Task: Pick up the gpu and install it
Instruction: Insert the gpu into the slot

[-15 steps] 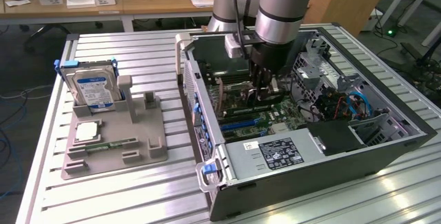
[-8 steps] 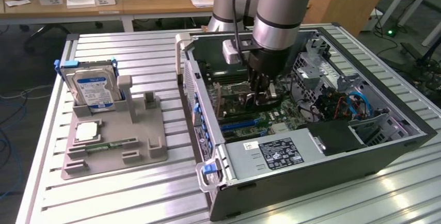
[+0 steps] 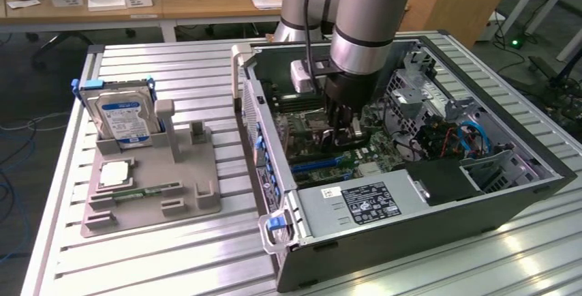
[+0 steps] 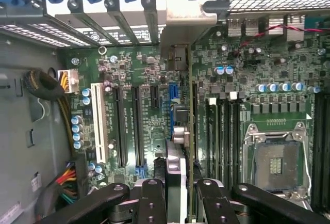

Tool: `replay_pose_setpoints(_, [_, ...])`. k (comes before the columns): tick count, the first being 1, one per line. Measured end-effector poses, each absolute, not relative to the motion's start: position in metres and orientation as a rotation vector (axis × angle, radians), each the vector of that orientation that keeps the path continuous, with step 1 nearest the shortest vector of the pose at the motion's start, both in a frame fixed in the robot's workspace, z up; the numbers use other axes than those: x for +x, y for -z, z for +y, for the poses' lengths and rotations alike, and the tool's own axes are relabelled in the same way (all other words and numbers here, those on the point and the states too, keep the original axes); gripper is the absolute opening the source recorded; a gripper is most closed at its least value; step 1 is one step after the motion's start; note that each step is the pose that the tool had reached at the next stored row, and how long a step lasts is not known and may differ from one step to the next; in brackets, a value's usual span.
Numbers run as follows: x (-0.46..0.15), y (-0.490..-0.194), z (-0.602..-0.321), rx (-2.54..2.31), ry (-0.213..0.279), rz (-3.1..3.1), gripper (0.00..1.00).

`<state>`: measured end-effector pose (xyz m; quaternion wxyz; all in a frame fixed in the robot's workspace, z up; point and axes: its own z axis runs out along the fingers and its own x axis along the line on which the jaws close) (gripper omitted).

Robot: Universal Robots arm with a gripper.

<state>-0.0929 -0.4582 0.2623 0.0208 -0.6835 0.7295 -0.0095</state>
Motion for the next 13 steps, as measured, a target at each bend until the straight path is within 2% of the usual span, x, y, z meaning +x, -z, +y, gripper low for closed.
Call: replay_pose_setpoints(13, [-0.1003,-0.2551,-0.4603,-2.120,0.029,2.262,0.28])
